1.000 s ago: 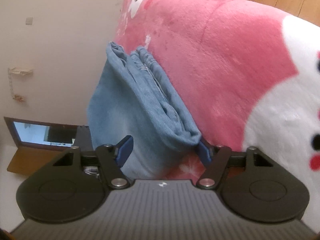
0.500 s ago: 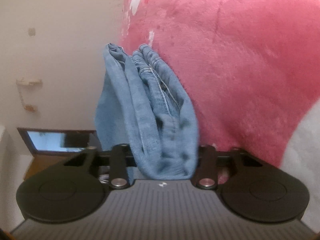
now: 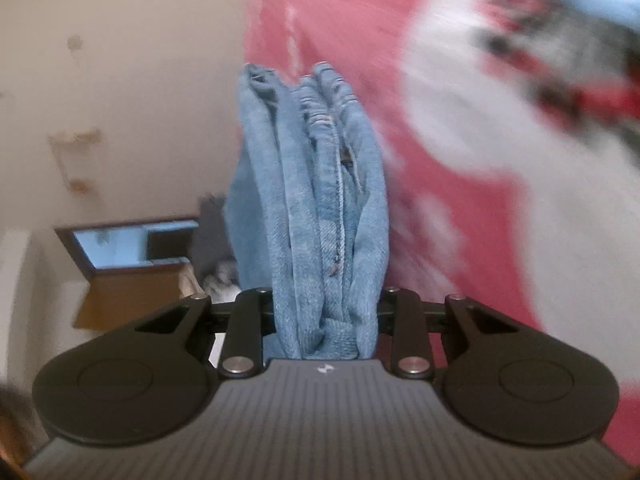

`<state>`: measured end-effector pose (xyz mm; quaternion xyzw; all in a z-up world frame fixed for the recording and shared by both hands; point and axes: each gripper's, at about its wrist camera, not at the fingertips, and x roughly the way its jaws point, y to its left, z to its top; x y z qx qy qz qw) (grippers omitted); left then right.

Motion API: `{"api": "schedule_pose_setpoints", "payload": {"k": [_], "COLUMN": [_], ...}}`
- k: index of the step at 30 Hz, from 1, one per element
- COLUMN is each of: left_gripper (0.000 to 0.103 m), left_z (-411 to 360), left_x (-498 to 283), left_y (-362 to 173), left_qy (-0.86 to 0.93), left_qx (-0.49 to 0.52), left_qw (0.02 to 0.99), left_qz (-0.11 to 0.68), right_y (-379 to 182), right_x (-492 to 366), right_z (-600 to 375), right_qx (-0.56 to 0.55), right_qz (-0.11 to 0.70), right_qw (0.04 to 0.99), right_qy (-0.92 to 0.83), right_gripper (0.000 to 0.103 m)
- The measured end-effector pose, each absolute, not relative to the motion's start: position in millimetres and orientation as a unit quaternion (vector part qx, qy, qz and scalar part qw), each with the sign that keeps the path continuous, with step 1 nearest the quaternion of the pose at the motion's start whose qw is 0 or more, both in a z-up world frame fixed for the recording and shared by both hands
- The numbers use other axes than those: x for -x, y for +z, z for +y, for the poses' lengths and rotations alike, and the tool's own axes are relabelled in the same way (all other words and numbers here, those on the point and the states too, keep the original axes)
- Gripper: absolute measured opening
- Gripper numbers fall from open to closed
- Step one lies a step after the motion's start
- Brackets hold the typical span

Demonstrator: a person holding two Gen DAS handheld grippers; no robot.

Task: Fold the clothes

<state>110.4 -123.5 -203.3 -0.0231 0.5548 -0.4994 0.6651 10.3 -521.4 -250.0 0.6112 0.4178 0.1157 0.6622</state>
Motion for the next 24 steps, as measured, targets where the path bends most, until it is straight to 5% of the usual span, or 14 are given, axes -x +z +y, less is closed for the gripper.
{"api": "schedule_pose_setpoints", "payload": {"k": [4, 9, 14, 17, 19, 20, 24], "left_gripper": [0.052, 0.062, 0.064, 0.054, 0.031, 0.031, 0.028], "left_z": [-117.6, -109.2, -127.3, -139.6, -147.8, -151.0, -145.9], "left_x": [-126.5, -158.4, -187.0, -203.5, -214.5, -219.2, -230.5], "left_y": [-188.8, -164.2, -162.8, -166.5, -169.0, -169.9, -180.0], "left_qy": [-0.486, -0.461, -0.418, -0.388, -0.367, -0.359, -0.355], "left_qx": [0.035, 0.072, 0.079, 0.083, 0.086, 0.088, 0.111], "left_qw": [0.697, 0.745, 0.789, 0.81, 0.824, 0.829, 0.826], "left_qz": [0.526, 0.477, 0.443, 0.431, 0.424, 0.419, 0.423], "right_y": [-240.0, -189.3, -158.0, -169.2, -177.7, -180.3, -188.7], "right_x": [16.5, -4.1, -64.1, -102.4, -128.3, -136.6, -142.2], "right_z": [-536.5, -555.2, -550.4, -532.3, -523.4, -522.2, -514.7], "right_qx": [-0.564, -0.502, -0.417, -0.35, -0.315, -0.317, -0.323], "right_qz": [0.451, 0.383, 0.318, 0.336, 0.349, 0.348, 0.329], "right_qw": [0.688, 0.772, 0.845, 0.868, 0.876, 0.875, 0.88], "right_qy": [0.068, 0.073, 0.105, 0.105, 0.11, 0.114, 0.117], "right_gripper": [0.047, 0.065, 0.068, 0.068, 0.035, 0.017, 0.013]}}
